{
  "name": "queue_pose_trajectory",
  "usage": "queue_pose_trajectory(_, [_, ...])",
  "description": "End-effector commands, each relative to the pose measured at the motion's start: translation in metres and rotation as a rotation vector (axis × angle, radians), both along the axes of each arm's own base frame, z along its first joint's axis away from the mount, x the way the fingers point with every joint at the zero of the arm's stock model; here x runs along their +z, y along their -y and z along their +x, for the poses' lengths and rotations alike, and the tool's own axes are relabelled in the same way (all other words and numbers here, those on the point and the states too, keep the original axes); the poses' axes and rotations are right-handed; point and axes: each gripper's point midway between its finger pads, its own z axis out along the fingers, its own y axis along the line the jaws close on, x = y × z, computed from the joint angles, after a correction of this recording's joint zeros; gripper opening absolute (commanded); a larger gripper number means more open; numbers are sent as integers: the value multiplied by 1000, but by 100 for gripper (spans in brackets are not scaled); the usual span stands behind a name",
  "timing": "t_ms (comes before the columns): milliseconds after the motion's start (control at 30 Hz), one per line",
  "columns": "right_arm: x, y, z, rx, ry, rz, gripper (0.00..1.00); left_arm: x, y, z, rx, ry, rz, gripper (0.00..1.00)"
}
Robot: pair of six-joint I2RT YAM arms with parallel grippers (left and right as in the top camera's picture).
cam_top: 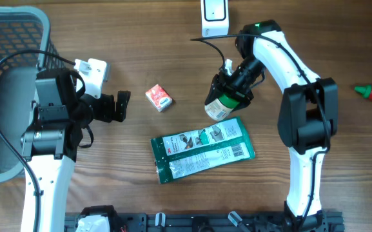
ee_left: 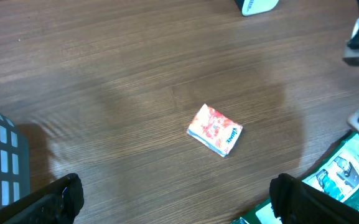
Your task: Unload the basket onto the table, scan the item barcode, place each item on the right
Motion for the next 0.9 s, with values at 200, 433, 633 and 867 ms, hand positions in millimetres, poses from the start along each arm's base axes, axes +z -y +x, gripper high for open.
queue_pose_trajectory(200, [64, 3, -61, -49, 40, 48, 43, -2, 1, -1, -1, -8, -20, 100])
queue_pose_trajectory(433, [48, -2, -113, -129, -111, 131, 42, -2, 1, -1, -1, -8, -20, 100])
queue_pose_trajectory(633, [26, -14, -143, -162, -189, 169, 40, -2, 1, -1, -1, -8, -20, 100])
queue_pose_trajectory(867, [27, -21, -148, -152, -192, 197, 40, -2, 1, -1, -1, -8, -20, 100])
